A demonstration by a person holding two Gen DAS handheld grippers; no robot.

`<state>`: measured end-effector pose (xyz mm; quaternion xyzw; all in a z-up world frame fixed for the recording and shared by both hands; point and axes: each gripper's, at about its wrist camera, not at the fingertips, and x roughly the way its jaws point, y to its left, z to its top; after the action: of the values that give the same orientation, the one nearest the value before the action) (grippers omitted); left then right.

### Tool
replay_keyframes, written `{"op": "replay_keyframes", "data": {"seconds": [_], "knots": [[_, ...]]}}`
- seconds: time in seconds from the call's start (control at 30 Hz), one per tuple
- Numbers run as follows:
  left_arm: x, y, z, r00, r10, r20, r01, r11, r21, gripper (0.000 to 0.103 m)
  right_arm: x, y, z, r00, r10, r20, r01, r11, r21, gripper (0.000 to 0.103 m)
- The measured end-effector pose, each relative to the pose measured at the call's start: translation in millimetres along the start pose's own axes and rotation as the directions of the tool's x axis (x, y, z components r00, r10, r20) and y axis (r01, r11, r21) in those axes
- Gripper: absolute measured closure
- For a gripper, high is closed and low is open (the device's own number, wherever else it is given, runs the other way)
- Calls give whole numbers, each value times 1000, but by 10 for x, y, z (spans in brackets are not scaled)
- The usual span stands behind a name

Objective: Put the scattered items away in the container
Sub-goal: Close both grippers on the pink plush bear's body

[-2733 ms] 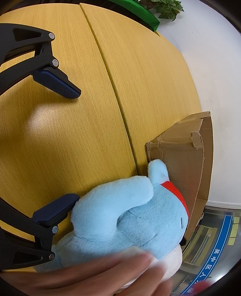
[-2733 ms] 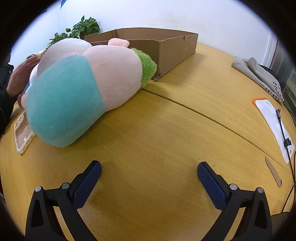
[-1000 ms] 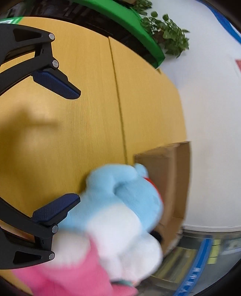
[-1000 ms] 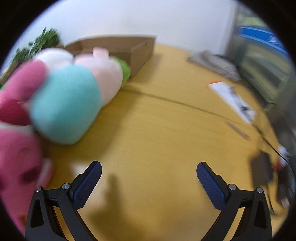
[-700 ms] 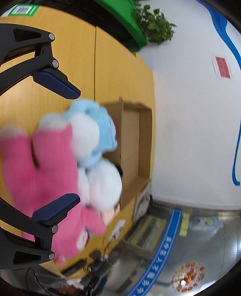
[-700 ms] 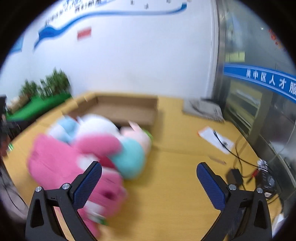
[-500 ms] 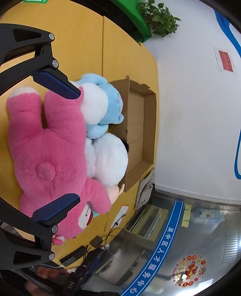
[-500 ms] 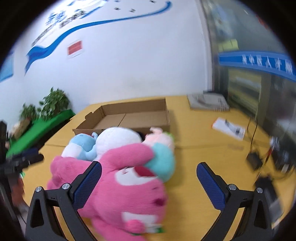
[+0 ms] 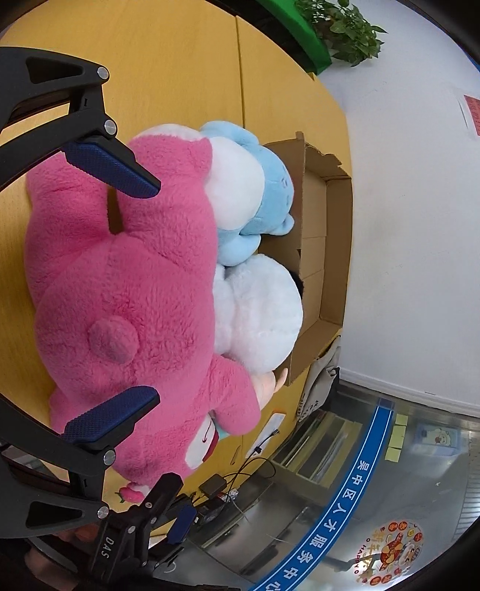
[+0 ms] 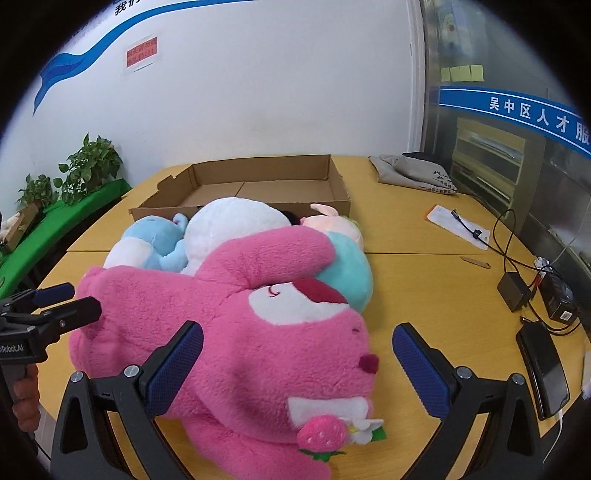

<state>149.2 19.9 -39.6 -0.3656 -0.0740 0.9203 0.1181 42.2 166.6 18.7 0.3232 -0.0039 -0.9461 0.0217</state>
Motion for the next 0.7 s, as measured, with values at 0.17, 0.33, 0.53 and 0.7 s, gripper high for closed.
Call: {"op": "replay_keyframes", "data": {"seconds": [0.17, 0.33, 0.53, 0.7], "knots": [[70, 39, -11, 999, -50, -22, 49, 999, -15, 0, 162, -49, -11, 999, -3, -33, 4, 1000, 2, 1], [176, 161, -23, 990, -132, -50, 126, 987, -102, 0, 268, -65, -43, 998, 11, -59, -11, 1000, 3, 1], [213, 194, -55, 988, -141, -65, 134, 985, -110, 0, 330, -52, -76, 996, 27, -80, -27, 1000, 0, 1], [255, 203, -90, 984, -159, -80, 151, 984, -98, 0, 370, -57, -98, 995, 41, -88, -41, 999, 9, 1]]}}
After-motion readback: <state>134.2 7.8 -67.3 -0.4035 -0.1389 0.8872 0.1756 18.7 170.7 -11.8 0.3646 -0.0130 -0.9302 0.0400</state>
